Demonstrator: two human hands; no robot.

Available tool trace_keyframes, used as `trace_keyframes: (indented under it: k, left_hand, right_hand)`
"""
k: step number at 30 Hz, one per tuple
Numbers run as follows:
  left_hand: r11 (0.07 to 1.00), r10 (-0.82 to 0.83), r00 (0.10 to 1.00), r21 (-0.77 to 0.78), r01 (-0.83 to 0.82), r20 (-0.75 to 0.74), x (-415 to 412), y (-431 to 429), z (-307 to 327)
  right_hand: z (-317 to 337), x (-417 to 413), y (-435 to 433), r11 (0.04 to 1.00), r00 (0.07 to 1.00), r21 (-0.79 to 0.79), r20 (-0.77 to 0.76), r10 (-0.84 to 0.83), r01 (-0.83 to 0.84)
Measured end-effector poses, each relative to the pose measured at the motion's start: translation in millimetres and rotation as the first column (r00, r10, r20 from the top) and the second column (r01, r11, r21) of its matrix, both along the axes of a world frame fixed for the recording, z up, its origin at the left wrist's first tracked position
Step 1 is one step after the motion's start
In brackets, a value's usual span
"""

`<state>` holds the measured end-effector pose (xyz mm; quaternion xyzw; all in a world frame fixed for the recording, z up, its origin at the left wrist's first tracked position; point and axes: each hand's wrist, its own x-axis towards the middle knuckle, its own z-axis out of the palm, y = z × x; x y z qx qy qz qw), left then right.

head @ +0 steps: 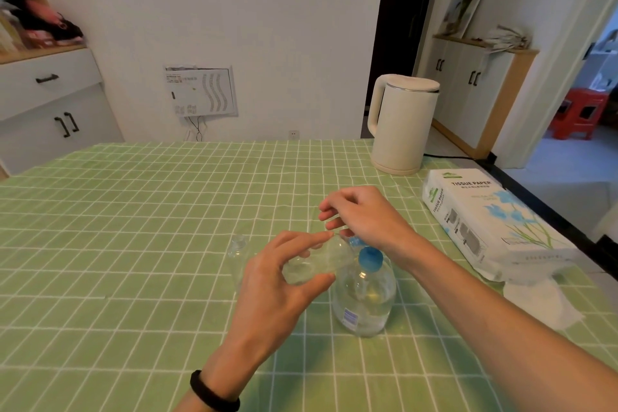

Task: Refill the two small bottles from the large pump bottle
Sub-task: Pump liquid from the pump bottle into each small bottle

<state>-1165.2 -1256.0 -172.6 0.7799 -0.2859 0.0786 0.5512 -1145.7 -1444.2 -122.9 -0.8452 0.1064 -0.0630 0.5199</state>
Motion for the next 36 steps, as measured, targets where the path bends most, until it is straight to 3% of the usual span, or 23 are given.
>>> trace_keyframes:
  k: [12,26,31,36]
  left_hand:
    - [1.0,-0.02,1.0,-0.012,0.02,0.006,2,0,-9]
    - [0.999,-0.009,1.0,-0.037,0.009,0.016,2,0,-6]
    - [0.995,-0.038,0.997,-0.099,0.032,-0.064,0,-1,-15]
    - [0.997,-0.017,0.999,-0.079,0.013,-0.046,2,-1,-20]
  right_hand:
    - [-17,4,-3,0.999,0.998,-0.034,-0.056,-0.014,0.012]
    - [-3,6,-2,0.995,1.0,-0.097,0.005,0.013,-0.013]
    - [-7,5,-5,1.0,0.999,-0.019,-0.032,-0.02,0.02]
    - [-17,6,-3,0.995,0.997,-0.088,-0.068,-0.042,0.036]
